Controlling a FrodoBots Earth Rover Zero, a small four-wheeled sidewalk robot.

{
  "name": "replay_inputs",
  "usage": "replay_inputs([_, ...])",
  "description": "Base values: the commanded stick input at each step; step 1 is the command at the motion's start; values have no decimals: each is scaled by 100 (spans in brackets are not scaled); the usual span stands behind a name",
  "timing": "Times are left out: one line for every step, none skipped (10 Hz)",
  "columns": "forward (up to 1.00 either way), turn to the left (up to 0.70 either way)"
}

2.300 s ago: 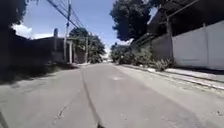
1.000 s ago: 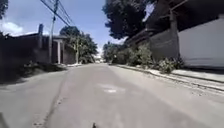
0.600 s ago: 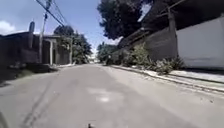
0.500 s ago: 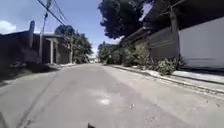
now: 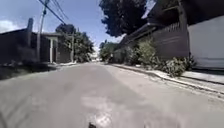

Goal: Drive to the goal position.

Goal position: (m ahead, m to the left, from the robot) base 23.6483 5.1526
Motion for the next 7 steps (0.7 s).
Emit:
replay_inputs([100,0])
replay_inputs([100,0])
replay_inputs([100,0])
replay_inputs([100,0])
replay_inputs([100,0])
replay_inputs([100,0])
replay_inputs([100,0])
